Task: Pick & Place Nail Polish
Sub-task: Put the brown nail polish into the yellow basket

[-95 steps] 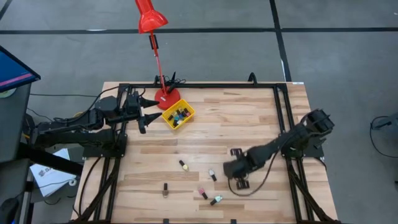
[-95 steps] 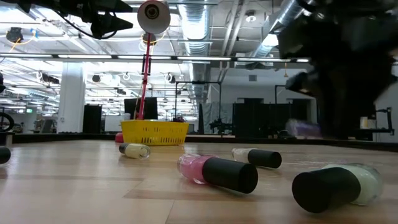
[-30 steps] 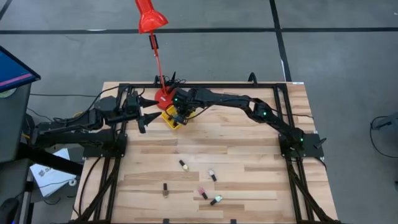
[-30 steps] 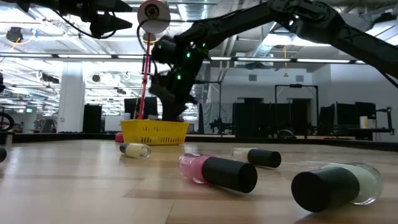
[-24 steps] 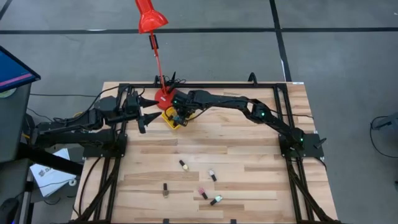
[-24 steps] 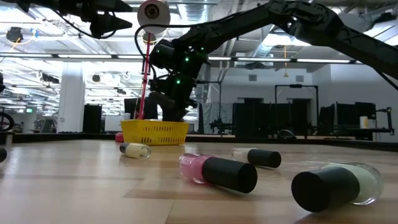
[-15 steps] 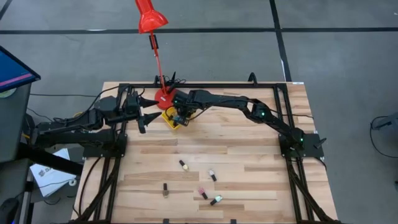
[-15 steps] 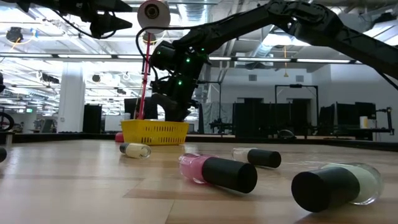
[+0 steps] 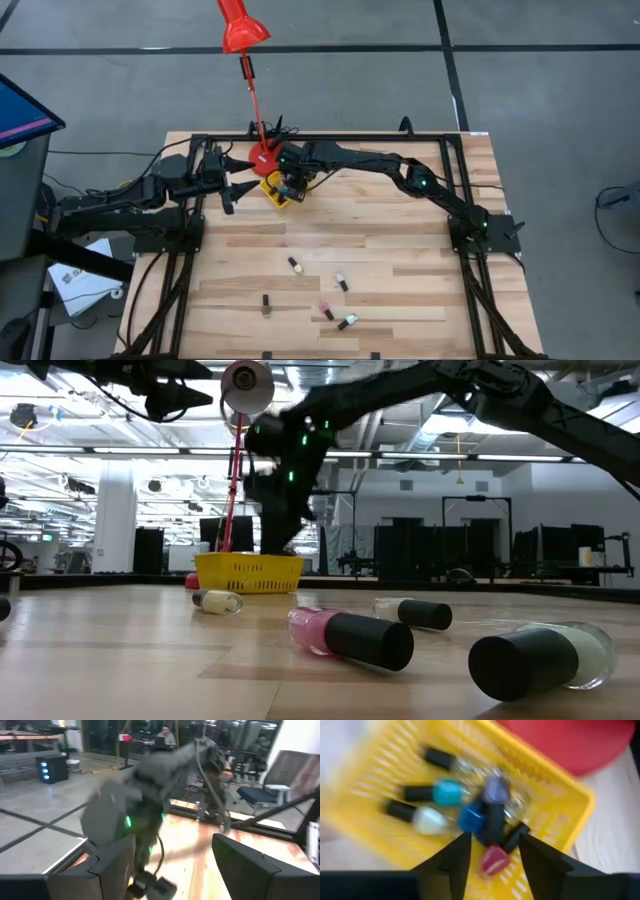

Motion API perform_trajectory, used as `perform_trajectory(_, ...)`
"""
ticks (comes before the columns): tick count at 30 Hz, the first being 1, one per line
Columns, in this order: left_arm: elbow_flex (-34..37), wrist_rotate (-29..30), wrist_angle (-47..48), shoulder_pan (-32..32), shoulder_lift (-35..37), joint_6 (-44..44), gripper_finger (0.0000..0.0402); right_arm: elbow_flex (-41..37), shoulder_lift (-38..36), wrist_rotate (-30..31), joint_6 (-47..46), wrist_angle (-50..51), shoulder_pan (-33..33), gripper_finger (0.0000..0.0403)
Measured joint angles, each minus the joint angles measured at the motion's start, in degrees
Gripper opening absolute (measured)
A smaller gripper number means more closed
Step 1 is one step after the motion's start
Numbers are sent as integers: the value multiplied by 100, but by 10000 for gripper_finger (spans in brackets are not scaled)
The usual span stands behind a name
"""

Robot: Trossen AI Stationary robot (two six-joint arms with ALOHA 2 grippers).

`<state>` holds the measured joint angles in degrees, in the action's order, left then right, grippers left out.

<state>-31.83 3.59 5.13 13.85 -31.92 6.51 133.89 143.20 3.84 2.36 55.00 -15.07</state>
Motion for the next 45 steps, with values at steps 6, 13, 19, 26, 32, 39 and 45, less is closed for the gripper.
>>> perform_trajectory(6,-2,-1215,167,-33,-8,-311,259,-9,-1431,-513,128,603,-2,204)
perform_trajectory(13,211,-2018,1199,-599,-247,-384,260,-21,-3110,-368,-27,1307,186,203)
perform_trajectory(19,669,-2622,1202,-1869,-676,-1552,260,-16,-4023,-202,-250,1478,432,183)
perform_trajectory(26,1080,-2600,541,-3159,-1618,-2473,260,-14,-4474,-208,-558,1841,794,172)
perform_trajectory(32,1300,-2639,-1140,-3346,-2816,-2722,260,-25,-4470,-197,-764,2044,1070,175)
perform_trajectory(39,1307,-2999,-2535,-3342,-4284,-2865,260,-25,-4446,-206,-841,2095,1213,172)
perform_trajectory(45,1305,-3466,-3378,-3342,-5100,-3173,260,-25,-4446,-206,-860,2114,1211,173)
